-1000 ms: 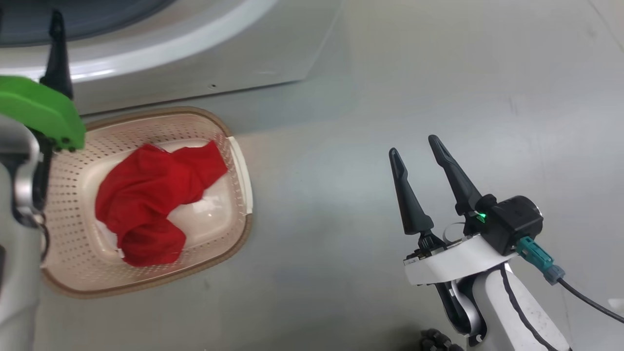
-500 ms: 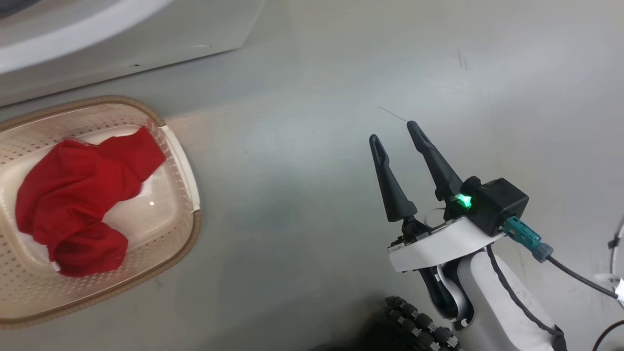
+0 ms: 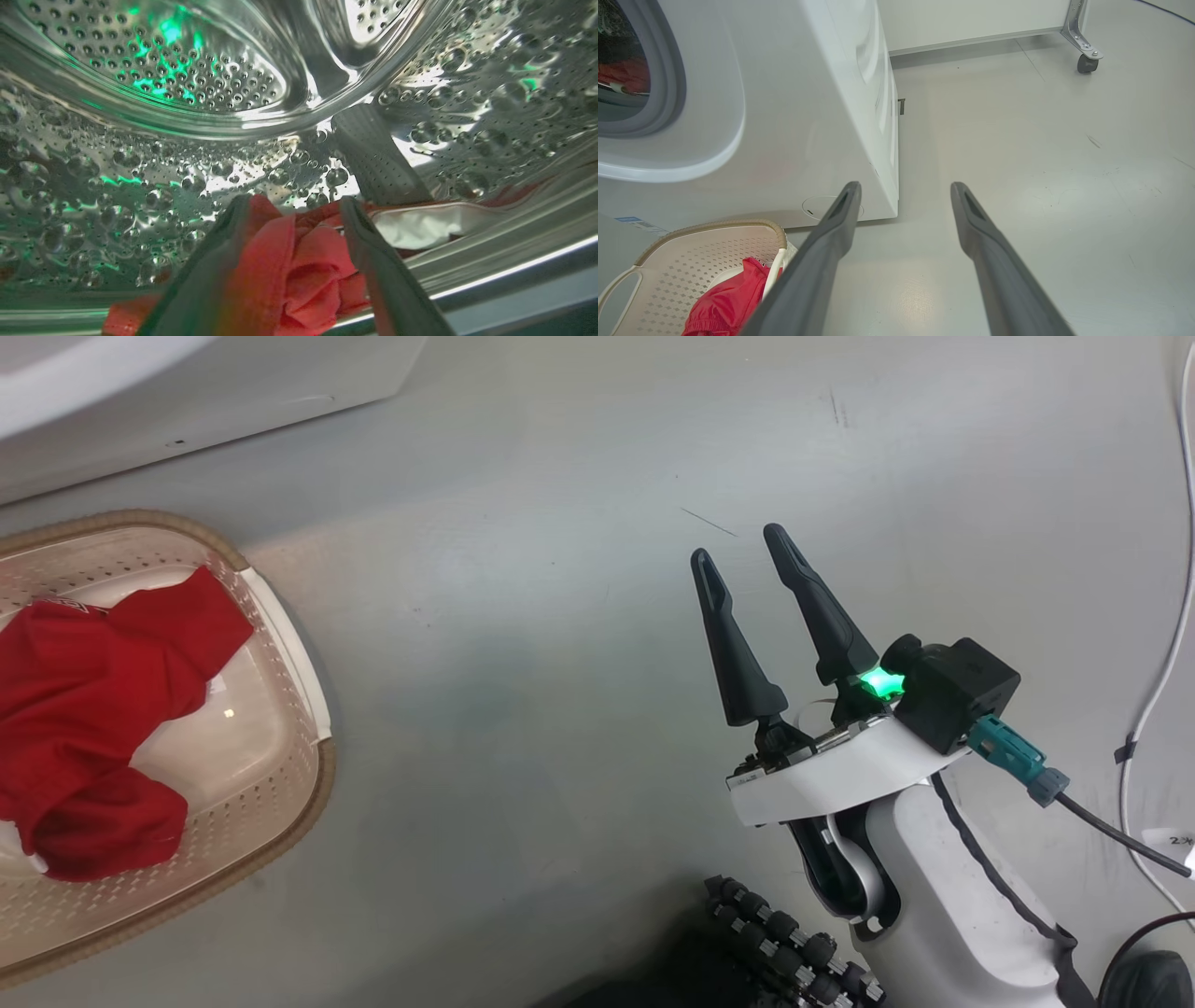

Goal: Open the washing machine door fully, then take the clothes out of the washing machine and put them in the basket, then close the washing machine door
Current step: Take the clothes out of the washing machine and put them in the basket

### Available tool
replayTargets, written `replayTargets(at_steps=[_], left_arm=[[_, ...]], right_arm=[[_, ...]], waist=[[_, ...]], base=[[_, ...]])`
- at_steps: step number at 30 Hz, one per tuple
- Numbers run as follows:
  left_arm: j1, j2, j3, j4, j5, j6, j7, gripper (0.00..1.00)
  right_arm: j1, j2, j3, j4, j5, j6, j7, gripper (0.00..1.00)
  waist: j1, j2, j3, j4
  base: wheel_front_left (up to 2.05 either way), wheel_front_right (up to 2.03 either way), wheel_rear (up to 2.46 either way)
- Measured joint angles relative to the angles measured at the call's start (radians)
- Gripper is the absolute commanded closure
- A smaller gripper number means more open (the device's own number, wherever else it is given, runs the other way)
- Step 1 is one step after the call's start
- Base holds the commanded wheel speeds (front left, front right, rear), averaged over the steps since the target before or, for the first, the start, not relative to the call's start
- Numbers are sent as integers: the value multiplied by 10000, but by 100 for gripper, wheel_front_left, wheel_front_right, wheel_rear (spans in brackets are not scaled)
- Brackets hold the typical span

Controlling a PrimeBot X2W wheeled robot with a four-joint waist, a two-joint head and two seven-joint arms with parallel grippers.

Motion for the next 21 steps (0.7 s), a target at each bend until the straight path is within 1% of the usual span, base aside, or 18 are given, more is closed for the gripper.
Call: replayTargets(at_steps=[3, 10, 11, 12, 16, 20, 21], left_arm=[[-171, 113, 31, 407, 12, -6, 314, 0], [-236, 111, -10, 1143, 12, -4, 1287, 0], [-240, 111, -46, 1243, 13, -4, 1455, 62], [-242, 109, -98, 1327, 31, -4, 1620, 100], [-419, 73, -251, 1396, 90, -13, 1837, 100], [-559, -59, -276, 1384, 92, -13, 1793, 100], [-582, -134, -261, 1379, 65, -13, 1624, 100]], right_arm=[[-77, 4, 19, -15, 23, -4, 0, 0], [-124, 6, 79, 8, 102, -92, 0, 0], [-136, 6, 82, 8, 121, -94, 0, 0], [-159, 6, 86, 8, 171, -102, 0, 0], [-249, 6, 113, 10, 199, -104, 0, 0], [-322, 6, 142, 17, 199, -173, 0, 0], [-324, 6, 150, 38, 199, -173, 0, 0]], waist=[[0, 0, 58, -54], [0, 0, 56, -63], [-1, 0, 50, -60], [-1, 0, 43, -56], [-1, 0, 18, -37], [-1, 0, -3, -11], [-1, 0, -14, -3]], base=[[0, 0, 0], [0, 0, 0], [0, 0, 0], [0, 0, 0], [0, 0, 0], [0, 0, 0], [0, 0, 0]])
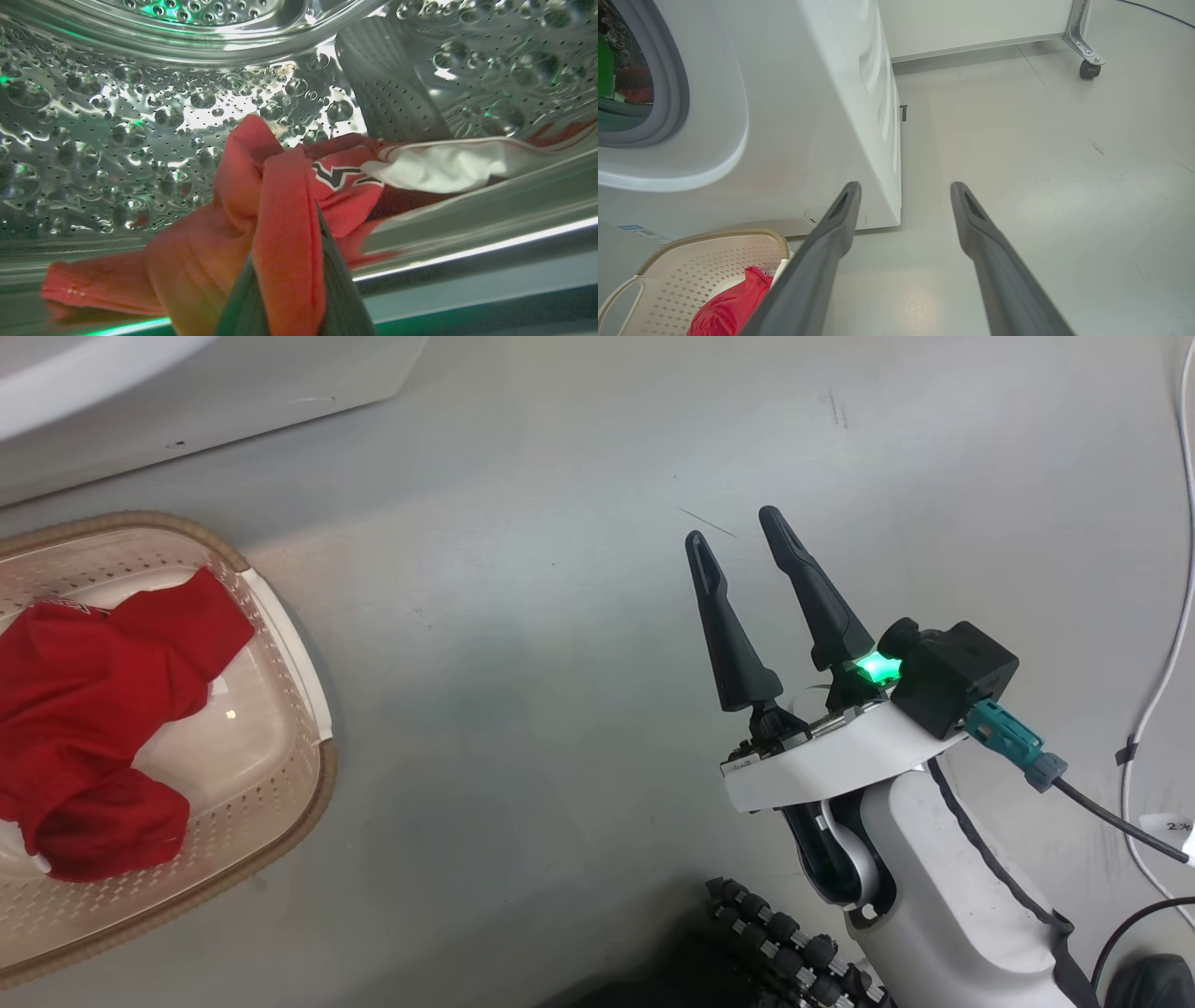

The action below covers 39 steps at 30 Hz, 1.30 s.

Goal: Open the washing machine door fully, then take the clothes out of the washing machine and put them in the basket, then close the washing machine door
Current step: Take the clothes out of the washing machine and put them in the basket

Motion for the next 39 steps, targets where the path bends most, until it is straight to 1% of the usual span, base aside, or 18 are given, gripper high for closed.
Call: replayTargets(at_steps=[5, 11, 18, 26, 32, 36, 39], left_arm=[[-13, -495, 203, 75, -339, 44, -472, 100], [-15, -1365, 1097, 328, -1406, 500, -1262, 100], [136, -2115, 1639, 355, -1954, 915, -2546, 100], [1068, -2801, 1710, 142, -2128, 980, -4217, 100], [1624, -3476, 1695, -339, -2399, 978, -5384, 100], [1963, -3626, 1661, -637, -2414, 938, -5935, 100], [2426, -3845, 1563, -909, -2426, 884, -6389, 100]], right_arm=[[-36, -2, -6, 111, -42, -4, 0, 0], [-75, -4, -8, 198, -221, -6, 0, 0], [-83, -10, -136, 313, -441, -79, 0, 0], [-70, -13, -263, 510, -849, -79, 0, 0], [21, -27, -489, 581, -1110, -90, 0, 0], [58, -27, -527, 681, -1231, -90, 0, 0], [132, -31, -587, 771, -1356, -90, 0, 0]], waist=[[0, 0, -137, 71], [0, 0, -352, 203], [0, 0, -638, 429], [-1, 0, -1014, 785], [-1, 0, -1316, 1136], [-1, 0, -1476, 1324], [-1, 0, -1659, 1508]], base=[[0, 0, 0], [0, 0, 0], [0, 0, 0], [0, 0, 0], [0, 0, 0], [0, 0, 0], [0, 0, 0]])
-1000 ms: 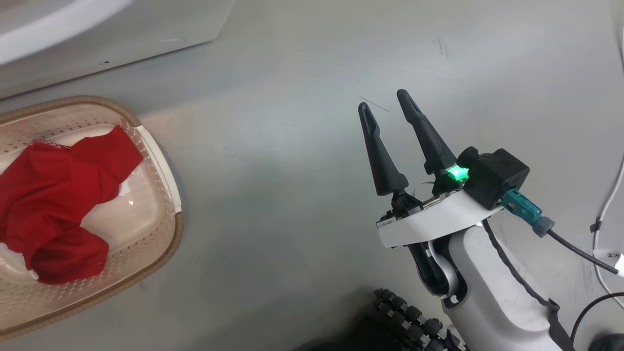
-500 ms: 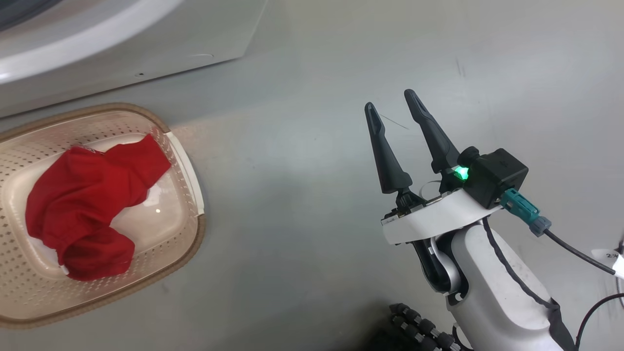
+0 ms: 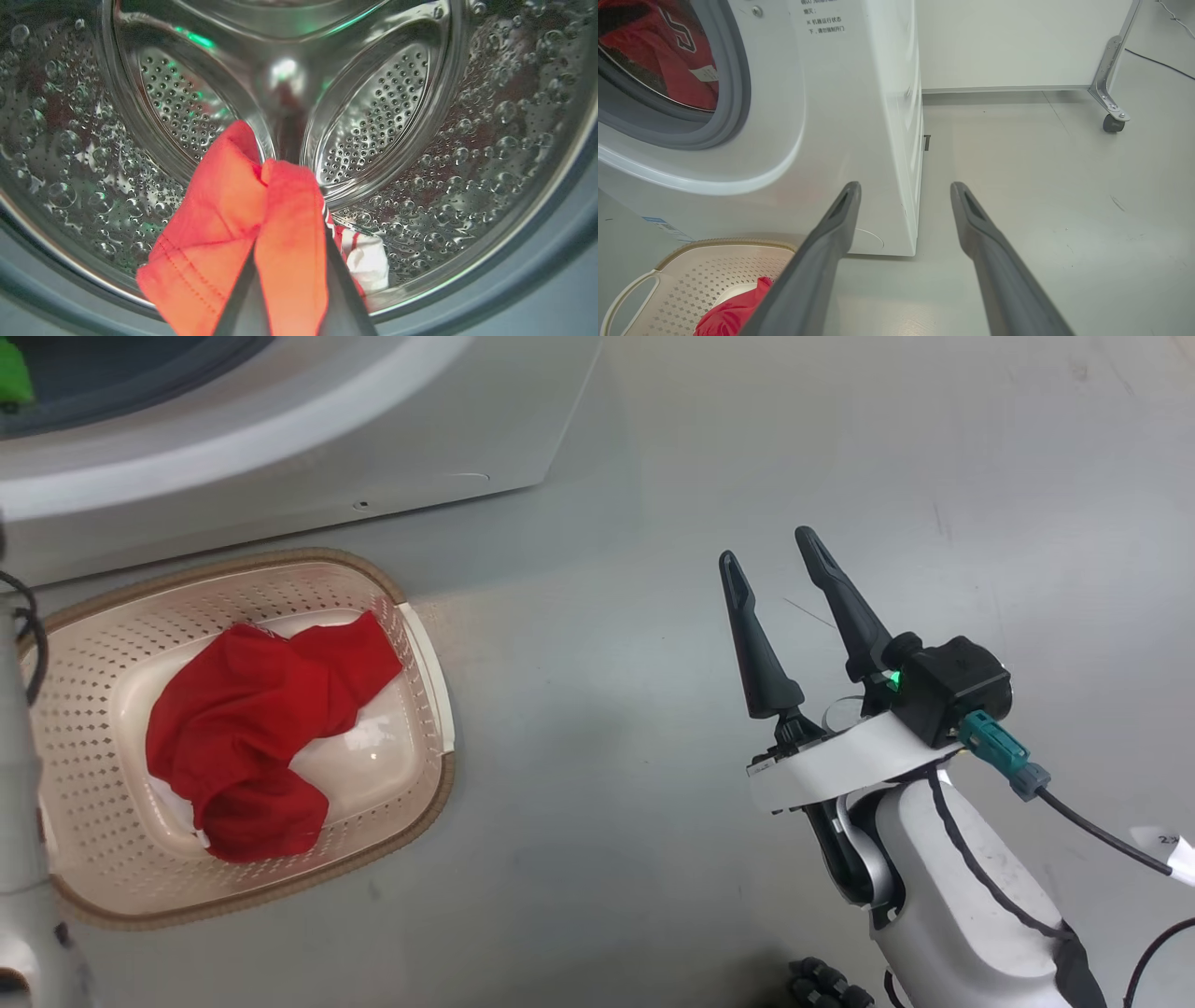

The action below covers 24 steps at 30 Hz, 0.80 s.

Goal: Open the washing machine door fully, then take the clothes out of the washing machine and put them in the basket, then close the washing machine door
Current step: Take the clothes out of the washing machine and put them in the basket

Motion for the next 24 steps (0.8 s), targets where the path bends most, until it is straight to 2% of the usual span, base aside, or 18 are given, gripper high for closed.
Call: replayTargets(at_steps=[12, 24], left_arm=[[1865, -920, -416, -834, -36, -48, -1354, 100], [4279, -1407, -259, -821, -247, 107, -2169, 100]], right_arm=[[522, -255, -389, 201, -293, -2, 0, 0], [1160, -305, -439, 441, -355, 0, 0, 0]], waist=[[0, 0, -877, 740], [0, 0, -2019, 1391]], base=[[0, 0, 0], [0, 0, 0]])
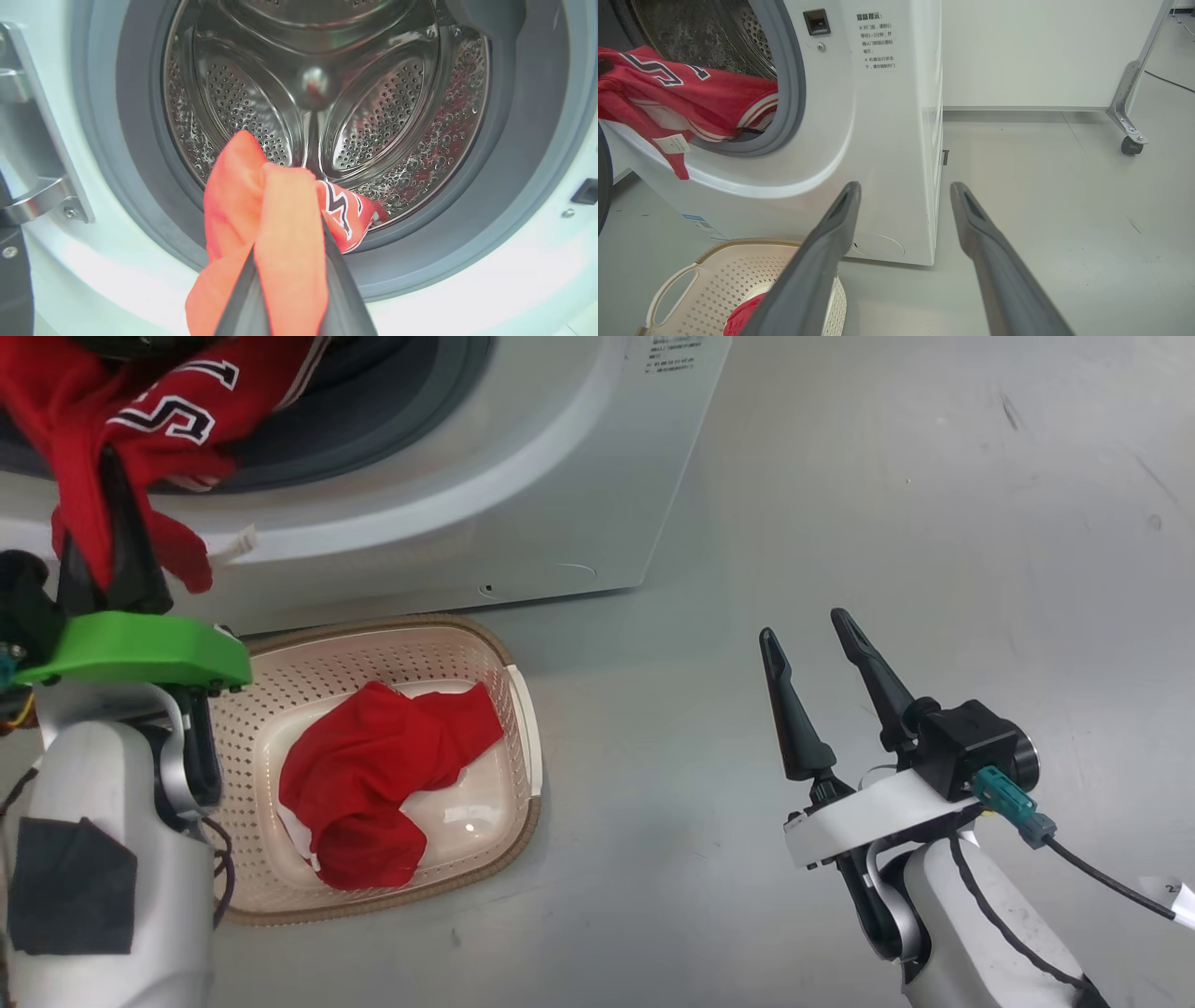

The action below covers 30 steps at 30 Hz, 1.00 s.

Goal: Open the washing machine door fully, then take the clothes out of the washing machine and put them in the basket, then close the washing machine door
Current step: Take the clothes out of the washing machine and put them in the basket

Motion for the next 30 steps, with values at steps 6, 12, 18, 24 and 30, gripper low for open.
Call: replayTargets(at_steps=[6, 12, 18, 24, 30], left_arm=[[481, -199, -140, -416, -33, 77, -395, 100], [786, -203, -299, -1001, 33, 65, -502, 100], [931, -268, -336, -1764, 31, -23, -589, 100], [1087, -318, -405, -2778, 63, -52, -675, 100], [1332, -324, -573, -3764, 165, -54, -679, 100]], right_arm=[[331, -113, -217, 23, -2, -15, 0, 0], [641, -134, -232, 90, -2, -13, 0, 0], [990, -148, -203, 136, -2, -13, 0, 0], [1132, -153, -199, 52, -2, -15, 0, 0], [1205, -174, -184, -163, -2, -17, 0, 0]], waist=[[0, 0, -527, 176], [0, 0, -1058, 313], [0, 0, -1548, 378], [0, 0, -1888, 396], [0, 0, -1947, 390]], base=[[0, 0, 0], [0, 0, 0], [0, 0, 0], [0, 0, 0], [0, 0, 0]])
